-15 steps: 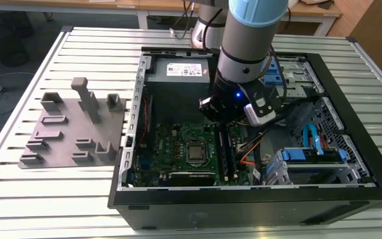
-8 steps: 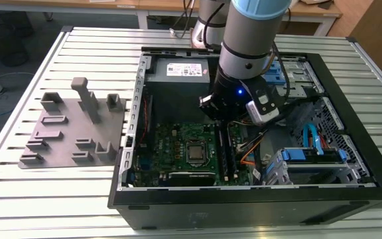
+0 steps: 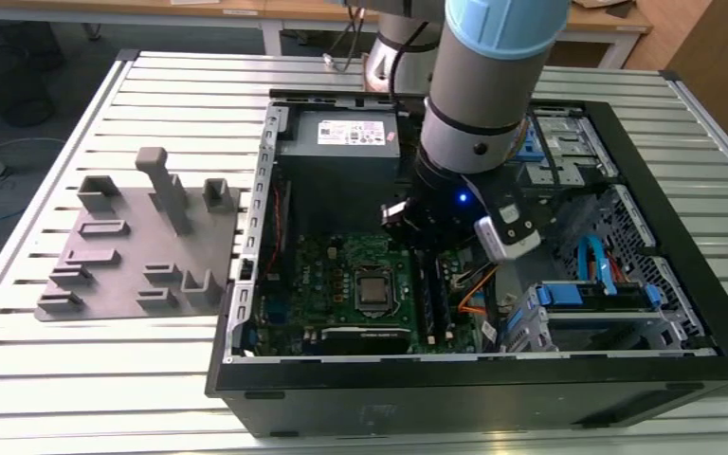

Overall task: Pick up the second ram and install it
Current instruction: 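Press down the second ram until it locks into place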

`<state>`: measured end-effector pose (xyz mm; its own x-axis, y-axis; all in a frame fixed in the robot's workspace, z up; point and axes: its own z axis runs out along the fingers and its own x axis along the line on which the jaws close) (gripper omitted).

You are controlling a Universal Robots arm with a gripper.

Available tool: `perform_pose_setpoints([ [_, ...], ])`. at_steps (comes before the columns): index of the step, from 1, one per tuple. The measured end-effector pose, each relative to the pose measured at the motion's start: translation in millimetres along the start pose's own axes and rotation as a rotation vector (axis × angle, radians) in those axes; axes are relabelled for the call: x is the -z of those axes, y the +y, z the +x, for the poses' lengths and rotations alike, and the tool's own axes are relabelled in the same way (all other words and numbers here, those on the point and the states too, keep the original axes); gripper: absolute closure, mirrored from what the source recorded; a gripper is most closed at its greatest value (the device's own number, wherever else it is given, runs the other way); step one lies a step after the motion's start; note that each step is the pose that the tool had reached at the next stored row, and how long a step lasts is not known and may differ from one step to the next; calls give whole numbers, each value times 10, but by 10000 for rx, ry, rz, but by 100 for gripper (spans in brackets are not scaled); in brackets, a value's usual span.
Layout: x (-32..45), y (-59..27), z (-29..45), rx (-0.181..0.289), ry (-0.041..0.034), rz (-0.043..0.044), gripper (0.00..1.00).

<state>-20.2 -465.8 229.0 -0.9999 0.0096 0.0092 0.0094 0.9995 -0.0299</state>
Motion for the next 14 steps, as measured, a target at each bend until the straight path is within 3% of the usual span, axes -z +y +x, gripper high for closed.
perform_pose_setpoints([
  [8, -70, -333, -4, 0, 13, 26, 89],
  [14, -105, -367, -4, 0, 18, 35, 89],
])
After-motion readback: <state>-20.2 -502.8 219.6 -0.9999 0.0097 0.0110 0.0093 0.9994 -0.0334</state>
